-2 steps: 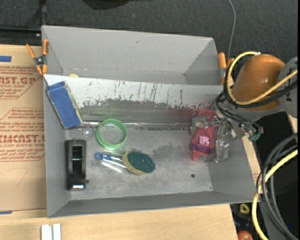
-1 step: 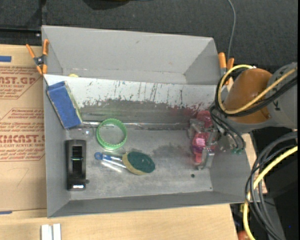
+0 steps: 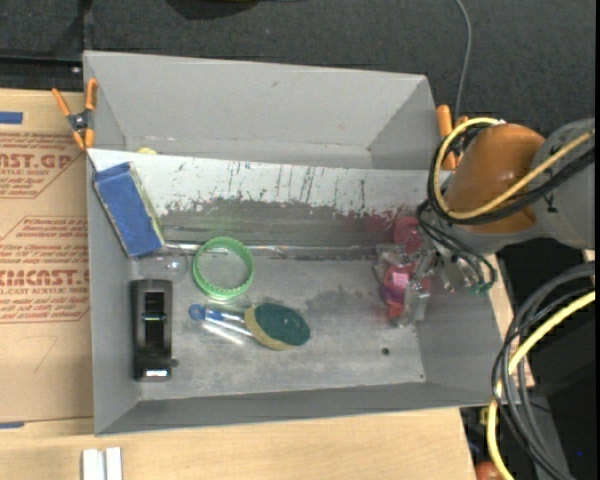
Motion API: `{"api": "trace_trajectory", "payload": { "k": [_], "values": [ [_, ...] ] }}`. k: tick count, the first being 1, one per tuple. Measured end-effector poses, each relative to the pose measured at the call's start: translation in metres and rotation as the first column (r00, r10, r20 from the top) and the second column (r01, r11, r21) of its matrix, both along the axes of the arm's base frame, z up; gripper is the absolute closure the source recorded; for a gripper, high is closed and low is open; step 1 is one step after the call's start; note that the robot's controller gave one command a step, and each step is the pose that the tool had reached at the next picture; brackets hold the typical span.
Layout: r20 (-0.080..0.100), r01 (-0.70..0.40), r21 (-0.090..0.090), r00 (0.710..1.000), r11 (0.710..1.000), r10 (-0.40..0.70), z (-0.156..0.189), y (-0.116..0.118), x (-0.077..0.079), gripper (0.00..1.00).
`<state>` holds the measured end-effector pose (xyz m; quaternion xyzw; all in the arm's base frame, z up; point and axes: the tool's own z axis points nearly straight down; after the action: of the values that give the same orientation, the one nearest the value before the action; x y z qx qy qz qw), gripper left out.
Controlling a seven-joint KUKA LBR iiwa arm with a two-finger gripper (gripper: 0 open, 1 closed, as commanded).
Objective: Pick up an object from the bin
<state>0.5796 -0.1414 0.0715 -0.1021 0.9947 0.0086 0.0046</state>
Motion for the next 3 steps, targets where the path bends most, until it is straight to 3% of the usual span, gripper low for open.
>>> {"api": "trace_trajectory", "payload": {
  "k": [2,3],
  "values": [
    [0.001,-0.002,-0.002,1.0,1.0,0.002,0.011,0.0,0.0,1.0],
    [-0.006,-0.001,0.0,1.0,1.0,0.001,0.054,0.001,-0.002,1.0]
  ]
}}
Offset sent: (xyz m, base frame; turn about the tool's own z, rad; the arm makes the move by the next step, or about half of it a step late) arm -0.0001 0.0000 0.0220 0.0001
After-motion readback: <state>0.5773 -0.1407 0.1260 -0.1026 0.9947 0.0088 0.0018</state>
